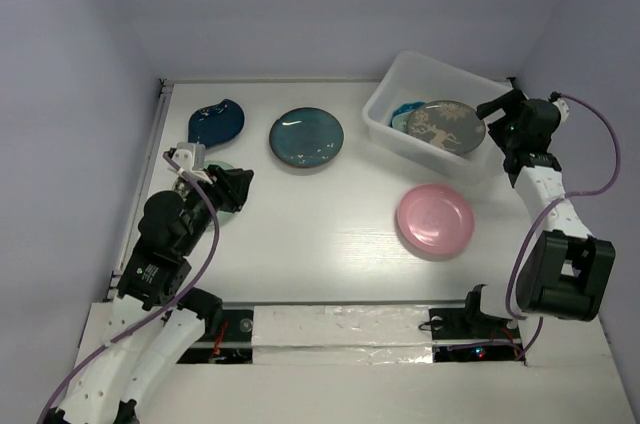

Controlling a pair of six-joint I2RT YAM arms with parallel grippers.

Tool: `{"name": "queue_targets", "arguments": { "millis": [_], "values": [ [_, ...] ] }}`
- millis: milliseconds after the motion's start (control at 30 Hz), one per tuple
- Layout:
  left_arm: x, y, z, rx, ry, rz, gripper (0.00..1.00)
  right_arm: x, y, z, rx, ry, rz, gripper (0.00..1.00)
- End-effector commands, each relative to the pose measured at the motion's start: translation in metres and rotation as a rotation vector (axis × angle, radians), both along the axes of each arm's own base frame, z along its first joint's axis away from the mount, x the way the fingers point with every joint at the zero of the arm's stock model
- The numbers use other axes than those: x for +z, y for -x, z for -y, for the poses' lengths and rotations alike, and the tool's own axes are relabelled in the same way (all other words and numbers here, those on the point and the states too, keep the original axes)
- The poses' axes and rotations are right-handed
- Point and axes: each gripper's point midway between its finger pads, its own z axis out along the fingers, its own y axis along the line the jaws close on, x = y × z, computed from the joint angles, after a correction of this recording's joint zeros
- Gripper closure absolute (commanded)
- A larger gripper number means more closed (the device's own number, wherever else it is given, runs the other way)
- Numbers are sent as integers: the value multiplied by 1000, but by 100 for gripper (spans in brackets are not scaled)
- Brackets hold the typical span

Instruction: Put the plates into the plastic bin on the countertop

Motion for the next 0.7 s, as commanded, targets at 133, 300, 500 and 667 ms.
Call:
{"name": "queue_targets", "arguments": {
  "millis": [133, 300, 500, 667],
  "values": [
    [8, -7, 12, -43, 27, 3, 76, 25, 16, -13, 64, 48, 84, 41],
    [4, -10, 26, -99, 62, -36, 82, 72, 49, -108, 366, 61, 261, 100],
    [-8, -18, 49, -151, 120, -89, 87, 76, 89, -167, 569, 139, 288, 98],
    [-48, -25, 115, -152, 102, -214, 89, 96, 123, -168, 596, 180, 387, 94]
  ]
}}
